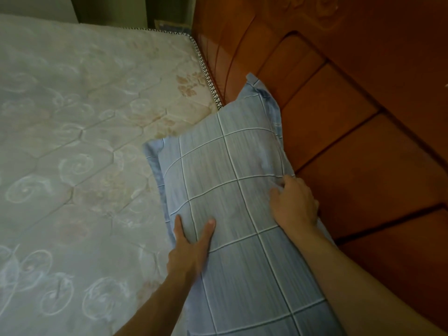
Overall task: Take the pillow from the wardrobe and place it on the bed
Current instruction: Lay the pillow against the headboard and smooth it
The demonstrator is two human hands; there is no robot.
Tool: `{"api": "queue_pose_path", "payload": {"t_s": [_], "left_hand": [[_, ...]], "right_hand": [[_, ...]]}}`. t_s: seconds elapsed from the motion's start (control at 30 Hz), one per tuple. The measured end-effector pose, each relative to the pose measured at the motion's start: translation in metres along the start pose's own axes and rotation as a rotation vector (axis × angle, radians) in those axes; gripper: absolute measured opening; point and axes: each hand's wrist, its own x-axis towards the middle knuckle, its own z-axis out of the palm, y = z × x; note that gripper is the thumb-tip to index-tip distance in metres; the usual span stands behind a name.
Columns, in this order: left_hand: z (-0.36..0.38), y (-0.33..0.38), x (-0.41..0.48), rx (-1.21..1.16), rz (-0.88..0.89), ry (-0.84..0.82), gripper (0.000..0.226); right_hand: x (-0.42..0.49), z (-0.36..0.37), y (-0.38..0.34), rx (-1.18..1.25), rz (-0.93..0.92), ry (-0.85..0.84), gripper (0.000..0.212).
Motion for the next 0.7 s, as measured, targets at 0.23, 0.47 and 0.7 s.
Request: {"api": "queue_pose_path", "payload": {"t_s": [0.23,0.47,0.7], "left_hand": [[0.011,0.0,-0.005,-0.016,0.021,-0.014,0.113],[0.002,-0.002,-0.002,0.036,0.04,-0.054,0.106],[-0.016,0.011,-0.023,0.195,0.1,-0.048,0.104]], "right_hand": [[0.003,-0.017,-0.017,0.251,-0.062,0.206,0.022],[-0.01,-0.012,-0.005,0.24,-0.063,0.141,0.015],[-0.032,-0.027,0.007,0.263,-0.152,-0.097,0.051]]}}
